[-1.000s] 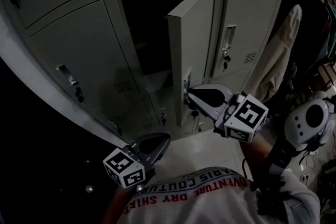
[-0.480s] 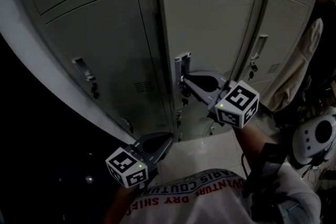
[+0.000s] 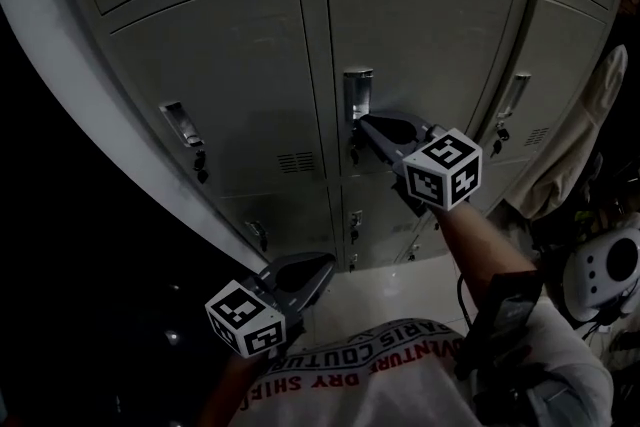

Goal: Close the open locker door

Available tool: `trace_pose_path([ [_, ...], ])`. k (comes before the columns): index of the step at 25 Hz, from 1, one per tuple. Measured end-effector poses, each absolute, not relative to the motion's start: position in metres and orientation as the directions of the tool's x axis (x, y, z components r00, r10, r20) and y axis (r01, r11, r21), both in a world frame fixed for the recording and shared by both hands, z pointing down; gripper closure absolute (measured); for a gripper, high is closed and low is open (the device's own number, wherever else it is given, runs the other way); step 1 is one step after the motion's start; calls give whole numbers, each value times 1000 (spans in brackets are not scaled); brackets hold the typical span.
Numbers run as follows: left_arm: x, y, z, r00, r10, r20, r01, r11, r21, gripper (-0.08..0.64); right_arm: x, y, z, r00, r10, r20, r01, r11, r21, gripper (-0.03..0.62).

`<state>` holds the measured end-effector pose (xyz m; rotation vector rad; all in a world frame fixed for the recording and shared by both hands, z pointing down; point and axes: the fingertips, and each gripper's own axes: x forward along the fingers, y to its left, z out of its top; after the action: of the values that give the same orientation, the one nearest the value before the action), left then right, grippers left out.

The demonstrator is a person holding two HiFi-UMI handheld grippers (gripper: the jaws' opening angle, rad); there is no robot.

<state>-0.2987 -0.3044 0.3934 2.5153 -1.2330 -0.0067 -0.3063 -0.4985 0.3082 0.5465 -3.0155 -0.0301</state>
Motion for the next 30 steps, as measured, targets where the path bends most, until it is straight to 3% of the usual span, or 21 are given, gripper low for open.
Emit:
trace_pose_path([
  [11, -297, -295, 384, 632, -766, 119, -759, -581, 294, 555, -304, -488, 306, -922, -377, 88, -376, 926, 29, 594],
  [17, -284, -298, 374, 641, -761, 99, -753, -598, 273, 555, -276, -419, 308, -961, -256, 109, -252, 966, 51, 594],
  [23, -248, -274, 370, 646, -758, 86, -752, -615, 236, 555, -221, -312, 344, -989, -91, 119, -104, 989, -108, 594],
  [30, -148, -202, 378, 674, -735, 75, -730, -646, 225, 555, -107, -214, 383, -983, -113, 145, -139, 973, -183, 594],
])
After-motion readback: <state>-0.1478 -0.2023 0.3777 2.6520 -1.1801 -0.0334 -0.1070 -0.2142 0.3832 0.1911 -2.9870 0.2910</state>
